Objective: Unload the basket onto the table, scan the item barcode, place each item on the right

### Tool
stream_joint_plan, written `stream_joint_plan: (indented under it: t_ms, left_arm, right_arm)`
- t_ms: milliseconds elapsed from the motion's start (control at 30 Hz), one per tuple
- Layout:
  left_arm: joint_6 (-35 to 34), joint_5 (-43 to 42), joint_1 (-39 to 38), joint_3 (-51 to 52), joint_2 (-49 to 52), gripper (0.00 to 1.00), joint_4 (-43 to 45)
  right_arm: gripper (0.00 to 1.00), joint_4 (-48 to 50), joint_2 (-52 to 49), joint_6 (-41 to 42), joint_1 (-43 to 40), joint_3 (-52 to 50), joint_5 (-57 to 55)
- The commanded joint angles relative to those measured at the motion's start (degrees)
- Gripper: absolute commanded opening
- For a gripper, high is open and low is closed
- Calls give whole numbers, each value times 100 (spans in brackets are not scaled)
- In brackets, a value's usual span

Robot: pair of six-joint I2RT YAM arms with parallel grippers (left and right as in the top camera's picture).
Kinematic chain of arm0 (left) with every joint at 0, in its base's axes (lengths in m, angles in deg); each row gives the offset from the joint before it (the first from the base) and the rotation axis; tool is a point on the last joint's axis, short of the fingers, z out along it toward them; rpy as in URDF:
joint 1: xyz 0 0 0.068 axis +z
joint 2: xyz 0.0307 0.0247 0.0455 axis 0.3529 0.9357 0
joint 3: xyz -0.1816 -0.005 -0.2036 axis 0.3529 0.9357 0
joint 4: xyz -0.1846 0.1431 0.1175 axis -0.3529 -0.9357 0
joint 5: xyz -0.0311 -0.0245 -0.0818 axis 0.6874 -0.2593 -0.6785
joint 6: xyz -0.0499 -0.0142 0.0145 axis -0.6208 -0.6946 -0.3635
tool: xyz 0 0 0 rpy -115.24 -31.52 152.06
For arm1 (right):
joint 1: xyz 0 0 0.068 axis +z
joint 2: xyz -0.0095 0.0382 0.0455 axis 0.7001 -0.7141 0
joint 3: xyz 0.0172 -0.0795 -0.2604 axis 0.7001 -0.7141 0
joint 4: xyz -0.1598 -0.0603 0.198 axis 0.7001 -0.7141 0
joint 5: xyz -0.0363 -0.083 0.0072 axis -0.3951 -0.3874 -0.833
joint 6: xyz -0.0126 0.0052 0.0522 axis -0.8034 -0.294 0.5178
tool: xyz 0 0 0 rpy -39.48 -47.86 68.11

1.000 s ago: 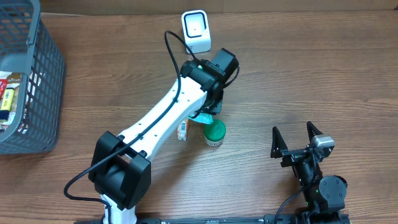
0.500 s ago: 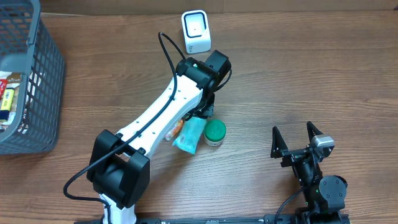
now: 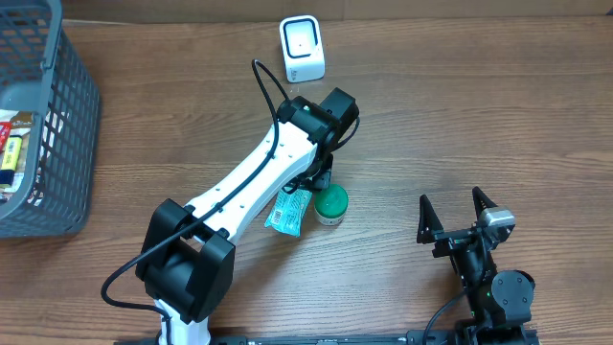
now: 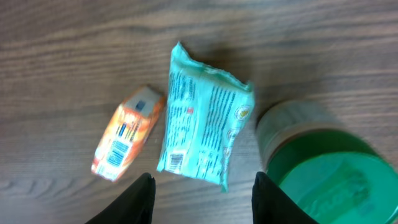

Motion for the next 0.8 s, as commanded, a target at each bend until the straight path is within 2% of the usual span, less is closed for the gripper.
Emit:
stream_joint_plan:
  t_ms: [0,100,233,367,600,767]
  left_arm:
    - [-197,-48,-42,98,52,39,-98]
    - [-254,-188,-44,310,105,39,-31]
    - [-221,-905,-50,769,111,39,258]
    - [-33,-1637,-122,1093,111,39,717]
    - [-59,-2286,-391,1189,111,39,1823]
    - [-48,-2159,-483,1123,107,38,2149]
  right_arm:
    - [100,15,68,17,-22,-61,7]
    - [100,13,68,17,-22,-61,7]
    - [100,15,68,17,-22,-61,7]
    - [100,15,68,17,-22,-61,7]
    - [100,15,68,17,-22,-61,7]
    - [100,15,68,17,-22,-61,7]
